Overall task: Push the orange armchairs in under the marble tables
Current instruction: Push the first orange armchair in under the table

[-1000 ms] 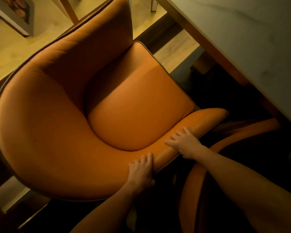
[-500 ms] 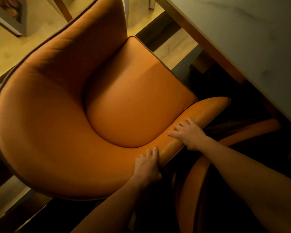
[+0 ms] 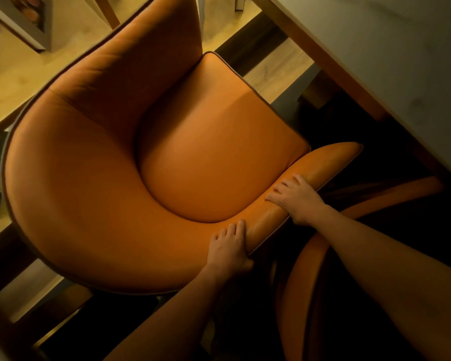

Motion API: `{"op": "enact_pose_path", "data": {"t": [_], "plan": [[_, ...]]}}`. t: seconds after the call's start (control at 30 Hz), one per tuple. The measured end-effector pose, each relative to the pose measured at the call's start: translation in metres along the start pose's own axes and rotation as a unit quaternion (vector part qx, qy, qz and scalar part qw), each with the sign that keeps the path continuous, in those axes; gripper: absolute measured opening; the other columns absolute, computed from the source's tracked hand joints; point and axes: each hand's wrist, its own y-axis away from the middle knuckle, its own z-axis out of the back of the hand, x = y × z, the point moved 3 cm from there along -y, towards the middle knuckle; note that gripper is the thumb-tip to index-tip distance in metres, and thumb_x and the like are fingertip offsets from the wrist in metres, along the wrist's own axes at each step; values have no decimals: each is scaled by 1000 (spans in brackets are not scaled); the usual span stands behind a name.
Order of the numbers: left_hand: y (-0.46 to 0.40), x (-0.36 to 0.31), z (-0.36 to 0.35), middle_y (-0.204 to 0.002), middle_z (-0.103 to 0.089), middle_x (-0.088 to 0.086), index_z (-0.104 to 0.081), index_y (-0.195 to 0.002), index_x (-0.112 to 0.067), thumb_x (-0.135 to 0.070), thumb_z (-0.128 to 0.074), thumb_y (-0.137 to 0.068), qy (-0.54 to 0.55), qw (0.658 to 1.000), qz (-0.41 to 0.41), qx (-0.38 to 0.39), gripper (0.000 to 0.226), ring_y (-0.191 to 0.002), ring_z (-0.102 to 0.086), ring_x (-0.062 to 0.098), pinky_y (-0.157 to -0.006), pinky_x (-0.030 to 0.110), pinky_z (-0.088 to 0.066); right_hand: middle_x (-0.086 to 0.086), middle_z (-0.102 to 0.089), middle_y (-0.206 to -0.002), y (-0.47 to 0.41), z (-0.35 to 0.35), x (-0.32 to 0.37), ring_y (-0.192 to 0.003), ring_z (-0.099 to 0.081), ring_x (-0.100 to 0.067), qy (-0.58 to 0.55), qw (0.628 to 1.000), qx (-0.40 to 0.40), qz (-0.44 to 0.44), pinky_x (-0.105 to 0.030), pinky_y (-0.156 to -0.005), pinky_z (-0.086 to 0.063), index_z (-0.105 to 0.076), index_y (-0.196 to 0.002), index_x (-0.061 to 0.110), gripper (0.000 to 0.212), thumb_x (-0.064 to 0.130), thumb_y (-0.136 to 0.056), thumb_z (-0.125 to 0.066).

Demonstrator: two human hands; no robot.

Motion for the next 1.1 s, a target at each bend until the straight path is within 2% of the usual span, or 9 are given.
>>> {"op": "enact_pose_path", "data": {"t": [0.17,0.33,0.57,0.77,0.9,1.0,1.1], "plan": [[14,11,-1,-153,-33,5,-13,-152,-20,-60,-63,-76,-17,999,-7,-29,99,-135,-37,26,-111,41,-32,-4,-42,-144,2,-2,5,-137,-31,-30,-10,999,-14,-43,-52,-117,-16,-32,-141,39,80,22,-76,-76],[27,23,1,-148,-41,5,-20,-149,-19,-66,-59,-77,-50,997,-18,-50,95,-130,-44,26,-106,40,-36,-8,-35,-151,5,-3,12,-144,-22,-33,-19,996,-6,-92,-55,-119,-5,-29,-145,37,83,20,-78,-76],[55,50,13,-131,-53,3,-38,-137,-20,-70,-59,-76,-150,988,-22,-37,81,-116,-51,25,-97,39,-39,-19,-16,-160,15,6,54,-148,-1,-46,-35,988,41,-143,-64,-115,6,-17,-152,20,94,30,-79,-75],[94,81,35,-141,-47,4,-33,-143,-19,-65,-62,-73,-254,966,-30,-30,89,-126,-46,26,-103,41,-35,-16,-6,-163,26,7,137,-148,10,-45,-133,983,29,-119,-67,-114,11,-12,-154,19,103,39,-76,-77],[119,103,56,-144,-46,3,-33,-144,-19,-59,-63,-75,-301,951,-51,-37,85,-130,-44,24,-106,39,-30,-15,2,-165,35,9,186,-148,15,-41,-216,970,20,-113,-64,-115,13,-9,-155,17,103,49,-80,-72],[131,122,73,-152,-38,3,-27,-148,-20,-55,-62,-81,-330,942,-64,-19,84,-138,-36,24,-114,41,-24,-13,-3,-165,41,16,215,-150,12,-38,-265,958,1,-110,-62,-116,13,-16,-154,17,92,52,-85,-65],[141,142,93,-154,-34,2,-24,-150,-22,-57,-59,-83,-342,934,-100,-4,83,-140,-33,23,-115,42,-22,-10,-8,-165,42,24,238,-151,6,-34,-299,948,-11,-106,-59,-119,10,-14,-154,16,89,54,-88,-61]]}}
